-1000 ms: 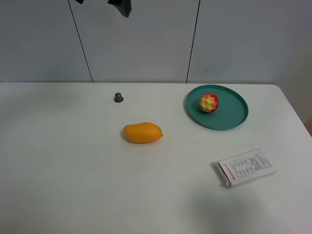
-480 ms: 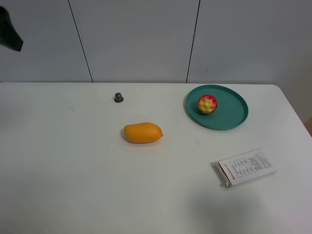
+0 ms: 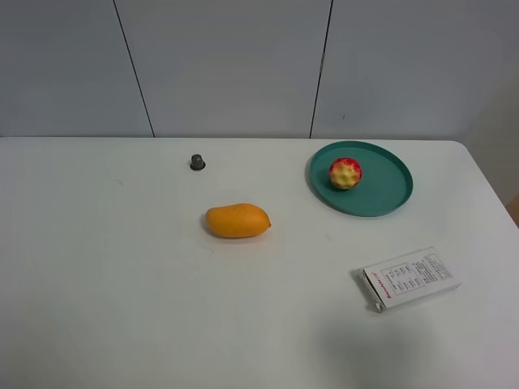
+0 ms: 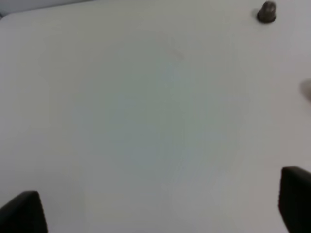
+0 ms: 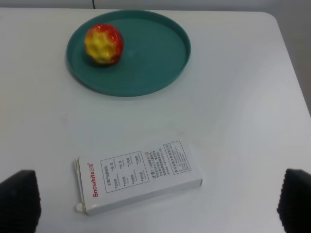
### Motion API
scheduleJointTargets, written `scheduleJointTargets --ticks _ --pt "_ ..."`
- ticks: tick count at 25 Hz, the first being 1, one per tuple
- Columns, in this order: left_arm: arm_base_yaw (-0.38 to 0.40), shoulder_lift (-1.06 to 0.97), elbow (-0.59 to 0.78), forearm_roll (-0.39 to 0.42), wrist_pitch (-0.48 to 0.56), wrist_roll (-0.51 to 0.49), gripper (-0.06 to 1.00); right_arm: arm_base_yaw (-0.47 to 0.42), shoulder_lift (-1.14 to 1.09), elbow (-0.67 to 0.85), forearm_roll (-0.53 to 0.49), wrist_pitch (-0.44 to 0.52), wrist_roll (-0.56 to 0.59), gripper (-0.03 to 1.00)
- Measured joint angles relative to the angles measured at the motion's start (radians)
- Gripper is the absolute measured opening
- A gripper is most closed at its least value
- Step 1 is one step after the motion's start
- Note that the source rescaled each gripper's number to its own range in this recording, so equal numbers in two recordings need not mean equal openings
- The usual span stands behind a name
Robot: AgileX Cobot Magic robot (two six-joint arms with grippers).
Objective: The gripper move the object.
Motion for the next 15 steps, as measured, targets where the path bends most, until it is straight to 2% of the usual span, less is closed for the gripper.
scheduleJointTargets --ticks 4,15 --pt "0.001 -0.191 0.077 -0.03 -0.044 -0.083 0.91 0.0 0.0 0.0 0.0 0.0 0.0 1.0" --pt "0.001 -0.478 0.245 0.02 -0.056 -0.091 0.91 0.0 0.0 0.0 0.0 0.0 0.0 1.0"
